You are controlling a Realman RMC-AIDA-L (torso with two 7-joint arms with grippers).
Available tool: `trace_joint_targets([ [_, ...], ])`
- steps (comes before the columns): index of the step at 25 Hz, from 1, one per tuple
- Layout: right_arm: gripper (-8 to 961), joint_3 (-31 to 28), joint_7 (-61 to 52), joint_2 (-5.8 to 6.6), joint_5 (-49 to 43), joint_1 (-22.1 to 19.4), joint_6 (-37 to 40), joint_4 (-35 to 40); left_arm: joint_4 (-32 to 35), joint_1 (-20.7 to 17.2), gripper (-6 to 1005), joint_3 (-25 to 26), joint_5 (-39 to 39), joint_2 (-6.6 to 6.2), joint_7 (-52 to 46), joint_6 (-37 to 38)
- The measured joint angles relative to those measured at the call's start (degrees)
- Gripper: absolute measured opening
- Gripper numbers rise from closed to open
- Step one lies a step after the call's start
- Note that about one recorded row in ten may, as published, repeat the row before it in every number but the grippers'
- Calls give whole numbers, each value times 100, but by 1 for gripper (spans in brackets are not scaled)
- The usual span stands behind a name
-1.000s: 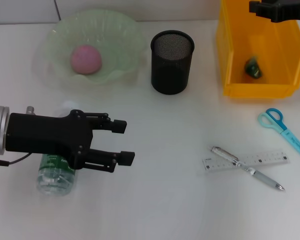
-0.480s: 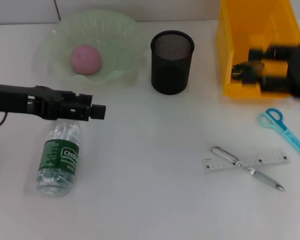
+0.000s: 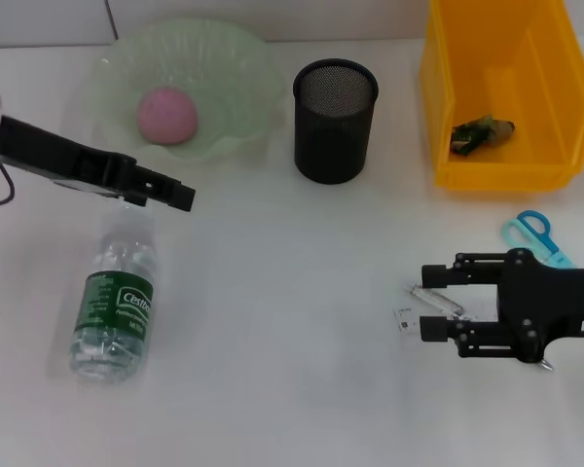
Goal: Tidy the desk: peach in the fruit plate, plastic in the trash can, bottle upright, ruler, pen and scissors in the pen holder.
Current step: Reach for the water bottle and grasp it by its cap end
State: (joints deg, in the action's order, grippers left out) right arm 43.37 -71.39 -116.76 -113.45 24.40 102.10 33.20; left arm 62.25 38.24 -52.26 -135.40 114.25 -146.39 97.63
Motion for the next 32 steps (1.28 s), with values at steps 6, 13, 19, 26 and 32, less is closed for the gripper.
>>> trace_joint_targets([
  [6,652,-2,151,-8,-39,-108,-159,-205,-117,543,810,-66,-1901,310,-708,-627],
  [13,652,-7,290,-48,-44,-133,-223,-271,-363,735,799,-654,-2567,430,-1259,-1209],
  [19,652,53,302,-66,-47,-88,-241,-274,-476,739,781,-859,-2526,433,-1368,-1487],
  [26,652,32,305,-59,-47,-33,-322,-264,-784,751,762,-1008,-2510,450,-1343,-1759],
  [32,652,54,302,-43,-47,58,-357,-278,-792,754,746,-1416,-2372,450,-1354,-1771],
])
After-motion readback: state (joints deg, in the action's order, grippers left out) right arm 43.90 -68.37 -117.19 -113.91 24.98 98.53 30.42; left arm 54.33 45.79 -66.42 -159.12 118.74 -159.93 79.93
